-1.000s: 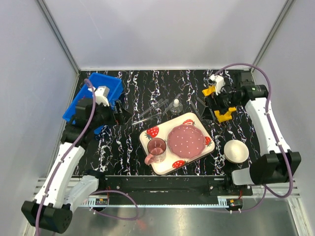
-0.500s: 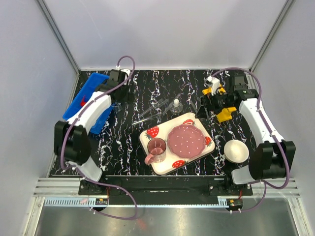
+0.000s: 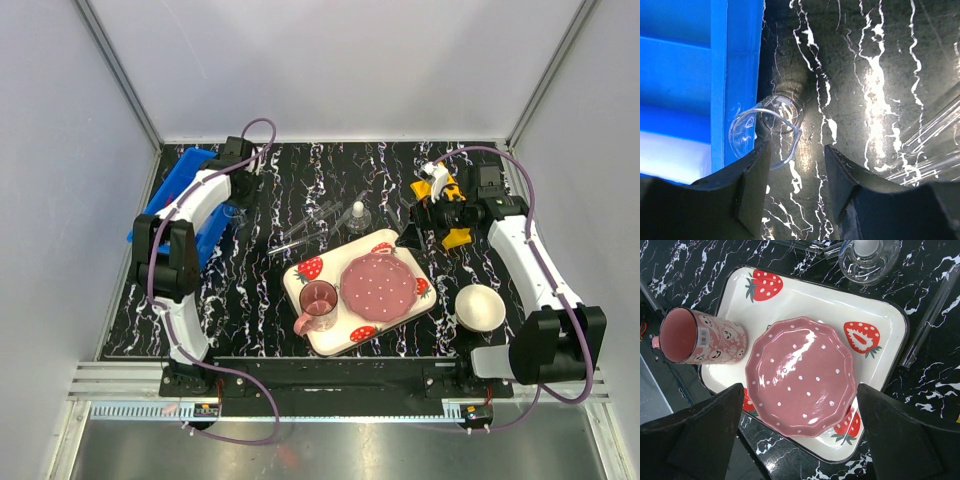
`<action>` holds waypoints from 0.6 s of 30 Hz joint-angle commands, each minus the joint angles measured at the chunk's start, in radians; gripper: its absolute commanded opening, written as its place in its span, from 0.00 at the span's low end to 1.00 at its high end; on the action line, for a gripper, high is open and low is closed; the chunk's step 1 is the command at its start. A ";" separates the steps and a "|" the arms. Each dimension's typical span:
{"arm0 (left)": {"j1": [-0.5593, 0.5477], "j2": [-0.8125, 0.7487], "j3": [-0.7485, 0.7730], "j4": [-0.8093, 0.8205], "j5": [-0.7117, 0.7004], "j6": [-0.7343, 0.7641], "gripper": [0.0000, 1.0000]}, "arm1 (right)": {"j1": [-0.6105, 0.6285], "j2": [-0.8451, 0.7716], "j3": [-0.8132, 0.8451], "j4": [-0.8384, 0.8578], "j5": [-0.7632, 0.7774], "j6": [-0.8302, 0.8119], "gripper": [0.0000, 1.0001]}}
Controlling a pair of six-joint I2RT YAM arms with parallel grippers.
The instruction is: Organize the chemistry lab equipment
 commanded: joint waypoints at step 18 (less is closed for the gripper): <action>0.024 0.093 0.059 -0.037 0.062 0.055 0.15 | 0.004 -0.038 -0.009 0.025 -0.026 0.010 1.00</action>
